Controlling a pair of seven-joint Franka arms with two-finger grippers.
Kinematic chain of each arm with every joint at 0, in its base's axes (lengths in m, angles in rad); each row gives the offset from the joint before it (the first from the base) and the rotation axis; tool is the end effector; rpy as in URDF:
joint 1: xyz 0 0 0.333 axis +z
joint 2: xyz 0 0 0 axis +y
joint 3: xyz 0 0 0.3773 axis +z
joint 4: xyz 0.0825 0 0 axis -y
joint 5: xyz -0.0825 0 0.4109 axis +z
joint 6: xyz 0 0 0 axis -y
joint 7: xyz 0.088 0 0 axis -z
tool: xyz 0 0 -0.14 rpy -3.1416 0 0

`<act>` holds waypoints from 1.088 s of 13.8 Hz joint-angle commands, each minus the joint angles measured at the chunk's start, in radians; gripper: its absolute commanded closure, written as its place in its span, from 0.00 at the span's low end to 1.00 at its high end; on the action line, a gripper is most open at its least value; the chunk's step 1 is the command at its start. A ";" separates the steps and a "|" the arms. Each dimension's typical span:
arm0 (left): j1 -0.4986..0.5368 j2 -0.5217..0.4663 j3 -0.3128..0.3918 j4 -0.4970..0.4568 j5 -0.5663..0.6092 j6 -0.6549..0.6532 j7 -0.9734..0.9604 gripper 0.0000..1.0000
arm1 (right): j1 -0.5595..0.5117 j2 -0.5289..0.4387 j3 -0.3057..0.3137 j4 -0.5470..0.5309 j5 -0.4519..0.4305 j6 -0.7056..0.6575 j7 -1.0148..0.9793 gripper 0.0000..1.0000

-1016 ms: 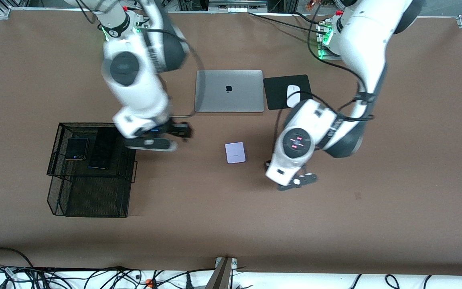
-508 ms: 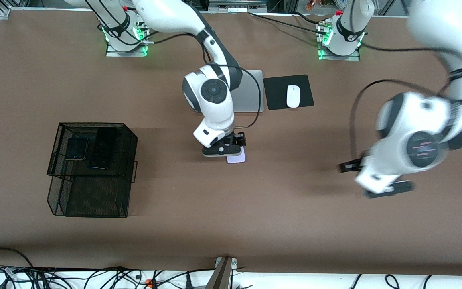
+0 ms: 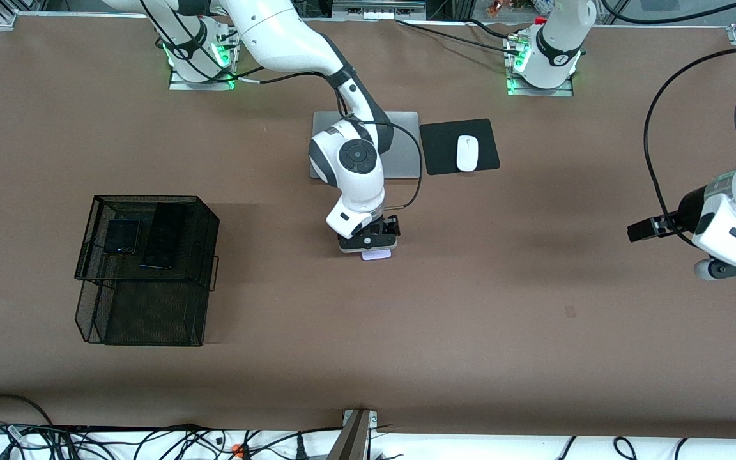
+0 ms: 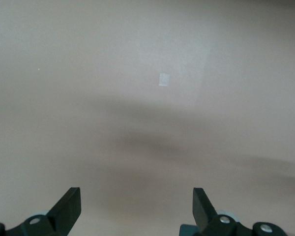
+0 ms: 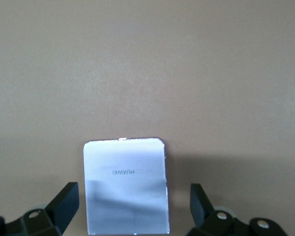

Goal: Place phones with both arms
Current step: 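Grasp the white phone with the right gripper while the left gripper withdraws, then lift the white phone with the right gripper toward the mesh basket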

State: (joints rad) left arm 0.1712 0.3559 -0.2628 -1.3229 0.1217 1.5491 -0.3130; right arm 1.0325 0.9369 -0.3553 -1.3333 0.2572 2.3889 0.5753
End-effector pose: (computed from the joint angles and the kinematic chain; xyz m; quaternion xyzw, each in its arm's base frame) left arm 0.6938 -0.0154 0.5518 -0.9917 -0.1132 0.0548 0.0266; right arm 0.5929 0.5818 0.1901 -0.9942 -0.0444 -0.0956 0.0192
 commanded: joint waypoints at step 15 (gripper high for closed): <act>-0.001 -0.172 0.106 -0.068 -0.088 -0.077 0.292 0.00 | 0.032 0.063 -0.002 0.016 -0.032 0.107 0.006 0.00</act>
State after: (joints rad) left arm 0.1685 0.1937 -0.1543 -1.3690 0.0576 1.4375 -0.0374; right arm 1.0580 0.9851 -0.3550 -1.3332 0.2436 2.4735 0.5752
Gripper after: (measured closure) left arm 0.000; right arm 0.000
